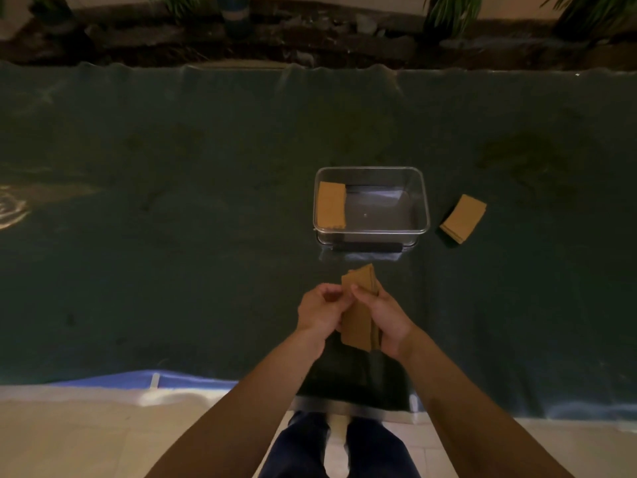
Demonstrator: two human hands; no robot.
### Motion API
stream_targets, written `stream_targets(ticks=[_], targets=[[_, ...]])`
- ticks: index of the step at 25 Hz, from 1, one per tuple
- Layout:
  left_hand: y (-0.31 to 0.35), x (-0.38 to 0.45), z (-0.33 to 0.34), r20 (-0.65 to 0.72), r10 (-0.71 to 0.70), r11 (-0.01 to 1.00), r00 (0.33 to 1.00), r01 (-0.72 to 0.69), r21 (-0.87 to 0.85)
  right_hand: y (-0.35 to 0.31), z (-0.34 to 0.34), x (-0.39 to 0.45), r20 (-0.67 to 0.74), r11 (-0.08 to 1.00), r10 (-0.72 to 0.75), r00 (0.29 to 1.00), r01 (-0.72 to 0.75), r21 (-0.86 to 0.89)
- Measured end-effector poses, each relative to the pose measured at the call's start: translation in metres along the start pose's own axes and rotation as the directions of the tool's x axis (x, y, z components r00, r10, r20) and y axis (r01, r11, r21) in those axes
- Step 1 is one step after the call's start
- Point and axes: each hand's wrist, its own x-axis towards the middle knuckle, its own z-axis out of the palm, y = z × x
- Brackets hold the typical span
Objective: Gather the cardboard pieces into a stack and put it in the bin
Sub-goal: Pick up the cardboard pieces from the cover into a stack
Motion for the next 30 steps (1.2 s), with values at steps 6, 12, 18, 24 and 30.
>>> stream_targets(ticks=[6, 12, 18, 24, 30], targets=[[0.013, -0.002, -0.034, 0.583, 0.319, 0.726, 0.747, -0.588, 0.356, -0.009, 0.006, -0.008, 0.041, 0.997, -0.050, 0.998, 0.047, 0.062], [0.017, -0.012, -0.032, 0.641, 0.473, 0.254, 0.605, -0.790, 0.558, -0.012, 0.017, -0.012, 0.130, 0.999, -0.048, 0.990, 0.047, 0.012], [0.027, -0.016, -0.042, 0.655, 0.446, 0.388, 0.610, -0.791, 0.473, -0.023, 0.005, -0.022, 0.219, 0.991, -0.012, 0.976, -0.018, 0.133], [0.032, -0.022, -0.043, 0.656, 0.462, 0.380, 0.596, -0.802, 0.461, -0.020, 0.009, -0.017, 0.189, 0.992, -0.095, 0.977, 0.078, 0.097], [0.031, -0.024, -0.045, 0.651, 0.418, 0.499, 0.633, -0.759, 0.418, -0.023, 0.012, -0.018, 0.171, 0.989, -0.144, 0.975, 0.135, 0.062]])
